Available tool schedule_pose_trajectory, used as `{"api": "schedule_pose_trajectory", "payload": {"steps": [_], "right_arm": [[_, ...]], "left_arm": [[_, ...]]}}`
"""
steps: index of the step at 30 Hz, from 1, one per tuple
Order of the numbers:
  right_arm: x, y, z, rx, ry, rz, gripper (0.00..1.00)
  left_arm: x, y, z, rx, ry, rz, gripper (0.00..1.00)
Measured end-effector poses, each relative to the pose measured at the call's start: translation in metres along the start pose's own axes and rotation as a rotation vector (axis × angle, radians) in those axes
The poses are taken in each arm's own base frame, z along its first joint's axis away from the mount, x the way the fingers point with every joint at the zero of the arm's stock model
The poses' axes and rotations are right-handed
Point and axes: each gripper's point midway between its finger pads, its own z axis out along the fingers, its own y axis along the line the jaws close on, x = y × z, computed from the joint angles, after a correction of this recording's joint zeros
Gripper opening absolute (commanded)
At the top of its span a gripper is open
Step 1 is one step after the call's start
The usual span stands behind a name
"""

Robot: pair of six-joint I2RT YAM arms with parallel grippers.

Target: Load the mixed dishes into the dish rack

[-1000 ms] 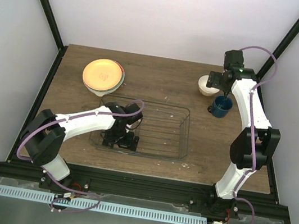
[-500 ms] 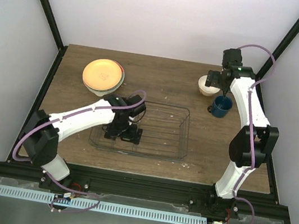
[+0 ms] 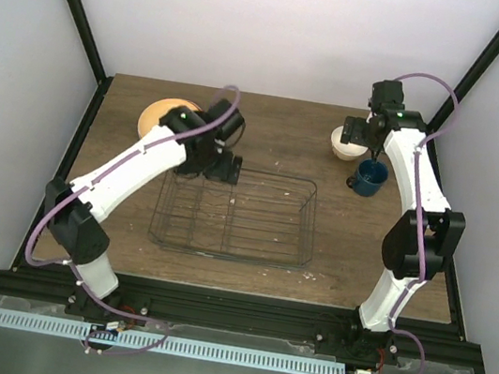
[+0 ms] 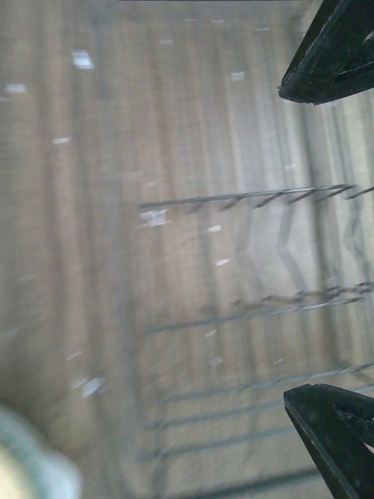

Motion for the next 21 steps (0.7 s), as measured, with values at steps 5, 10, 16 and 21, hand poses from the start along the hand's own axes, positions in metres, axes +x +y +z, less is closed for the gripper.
{"api": "schedule_pose_trajectory", "payload": {"steps": [5, 10, 16, 21], "right_arm": [[0.000, 0.009, 0.003, -0.047, 0.008, -0.018, 0.96], [0.002, 0.023, 0.006, -0.059, 0.006, -0.066, 0.96], [0.001, 0.045, 0.009, -0.053, -0.019, -0.139, 1.00], [-0.004, 0.049, 0.015, -0.034, -0.037, -0.166, 1.00]], "left_arm": [[-0.080, 0.031, -0.016, -0.089, -0.183, -0.026, 1.00], [-0.140, 0.064, -0.021, -0.137, -0.299, -0.071, 1.00], [-0.181, 0.100, -0.015, -0.204, -0.346, -0.109, 1.00], [-0.189, 0.104, -0.012, -0.223, -0.369, -0.045, 1.00]]}}
